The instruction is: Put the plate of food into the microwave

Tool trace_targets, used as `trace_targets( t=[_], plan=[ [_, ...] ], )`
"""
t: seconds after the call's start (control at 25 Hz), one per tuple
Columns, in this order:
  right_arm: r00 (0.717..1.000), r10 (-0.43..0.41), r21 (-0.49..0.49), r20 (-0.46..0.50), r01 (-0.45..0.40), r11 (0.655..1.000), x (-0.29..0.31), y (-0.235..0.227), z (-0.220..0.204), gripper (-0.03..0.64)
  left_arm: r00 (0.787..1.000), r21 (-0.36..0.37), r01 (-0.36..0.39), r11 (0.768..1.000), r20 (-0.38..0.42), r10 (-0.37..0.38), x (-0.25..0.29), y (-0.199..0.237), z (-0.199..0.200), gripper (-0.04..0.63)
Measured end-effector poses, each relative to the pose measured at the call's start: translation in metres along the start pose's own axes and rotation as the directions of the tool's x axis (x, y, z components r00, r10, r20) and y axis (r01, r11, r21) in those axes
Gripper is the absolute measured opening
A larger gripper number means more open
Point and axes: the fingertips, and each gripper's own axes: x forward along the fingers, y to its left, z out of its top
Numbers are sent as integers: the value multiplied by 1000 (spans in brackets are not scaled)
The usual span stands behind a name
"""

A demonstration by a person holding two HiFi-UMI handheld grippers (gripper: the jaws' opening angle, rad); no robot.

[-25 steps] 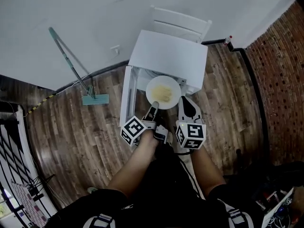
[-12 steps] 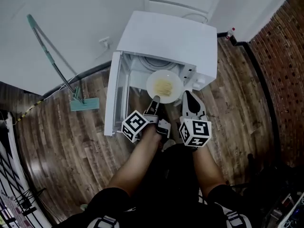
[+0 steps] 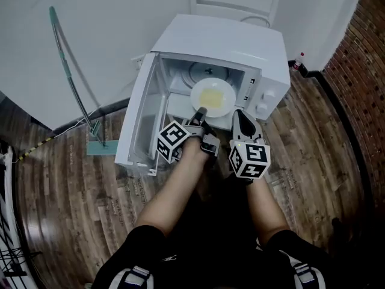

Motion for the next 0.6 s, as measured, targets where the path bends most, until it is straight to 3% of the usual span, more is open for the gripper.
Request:
trace_targets(
  t=[0.2, 0.6],
  plan=[
    [1000, 12, 11, 4, -12, 1000, -15, -4, 8, 11, 999, -1, -27, 1000, 31, 27, 21, -8, 12, 14],
    [1000, 11, -4, 13, -11, 1000, -28, -22, 5, 11, 989, 168, -140, 976, 76, 129, 93, -5, 54, 14]
  ],
)
